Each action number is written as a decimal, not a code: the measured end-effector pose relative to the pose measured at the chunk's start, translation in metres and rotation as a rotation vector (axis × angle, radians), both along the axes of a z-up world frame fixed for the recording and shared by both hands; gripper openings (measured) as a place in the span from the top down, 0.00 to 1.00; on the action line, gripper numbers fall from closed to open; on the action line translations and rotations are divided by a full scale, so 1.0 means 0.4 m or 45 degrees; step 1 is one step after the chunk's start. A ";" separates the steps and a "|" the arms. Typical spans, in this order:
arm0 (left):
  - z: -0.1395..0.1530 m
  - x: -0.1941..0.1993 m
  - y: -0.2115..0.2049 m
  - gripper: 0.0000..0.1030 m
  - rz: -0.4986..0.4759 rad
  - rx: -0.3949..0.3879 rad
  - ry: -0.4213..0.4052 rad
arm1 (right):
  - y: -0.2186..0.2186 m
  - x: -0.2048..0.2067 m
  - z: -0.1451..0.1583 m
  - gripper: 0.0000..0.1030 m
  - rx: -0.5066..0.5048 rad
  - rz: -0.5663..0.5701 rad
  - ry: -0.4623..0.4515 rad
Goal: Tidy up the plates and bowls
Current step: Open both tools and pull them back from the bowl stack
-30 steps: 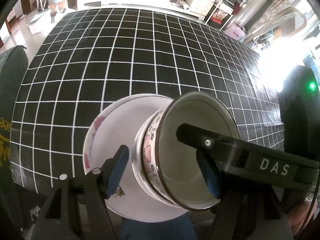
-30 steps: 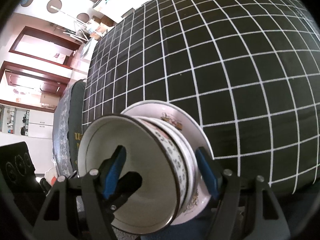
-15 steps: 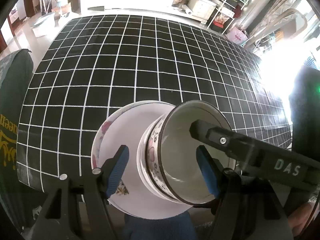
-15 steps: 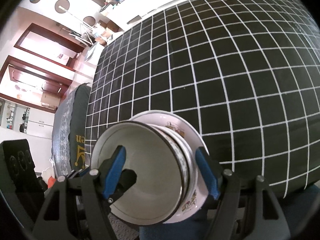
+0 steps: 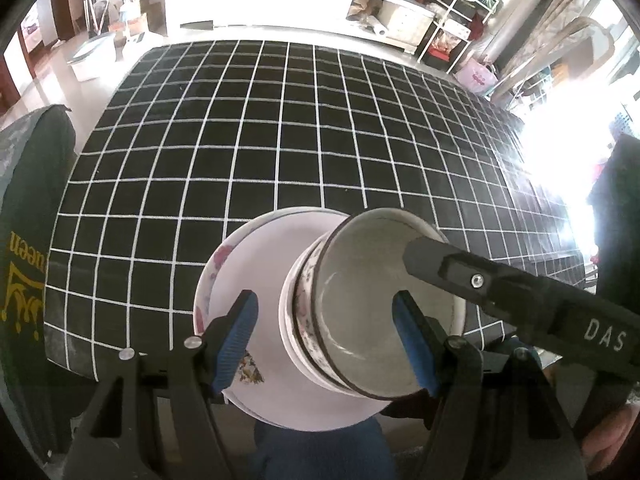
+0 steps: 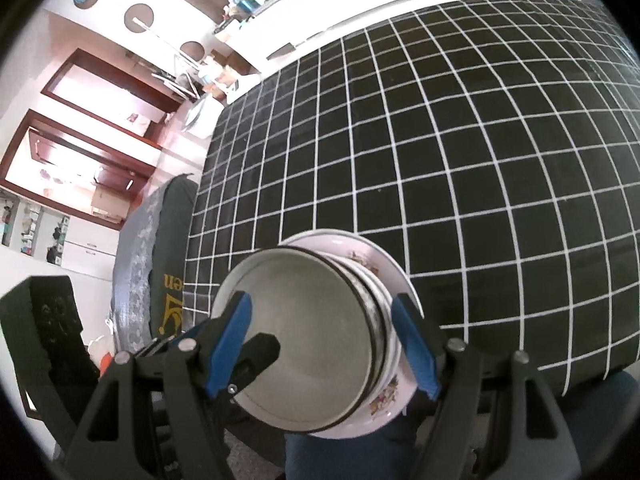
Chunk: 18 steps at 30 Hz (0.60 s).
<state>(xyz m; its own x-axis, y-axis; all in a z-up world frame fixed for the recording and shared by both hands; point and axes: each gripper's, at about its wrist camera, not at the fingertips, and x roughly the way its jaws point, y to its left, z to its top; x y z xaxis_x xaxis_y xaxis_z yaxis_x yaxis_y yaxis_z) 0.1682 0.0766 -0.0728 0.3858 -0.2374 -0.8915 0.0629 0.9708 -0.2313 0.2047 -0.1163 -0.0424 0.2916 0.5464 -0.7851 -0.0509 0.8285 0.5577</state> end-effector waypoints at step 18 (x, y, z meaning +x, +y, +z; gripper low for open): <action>0.199 -0.182 -0.080 0.34 0.003 0.204 -0.414 | -0.101 -0.142 0.120 0.26 -0.131 -0.127 -0.223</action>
<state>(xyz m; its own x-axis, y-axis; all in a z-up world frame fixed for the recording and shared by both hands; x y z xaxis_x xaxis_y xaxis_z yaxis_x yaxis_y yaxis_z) 0.0956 0.0446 0.0070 0.6555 -0.1034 -0.7481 0.1058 0.9934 -0.0447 0.1478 -0.1566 0.0054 0.4768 0.4276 -0.7680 -0.0542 0.8863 0.4599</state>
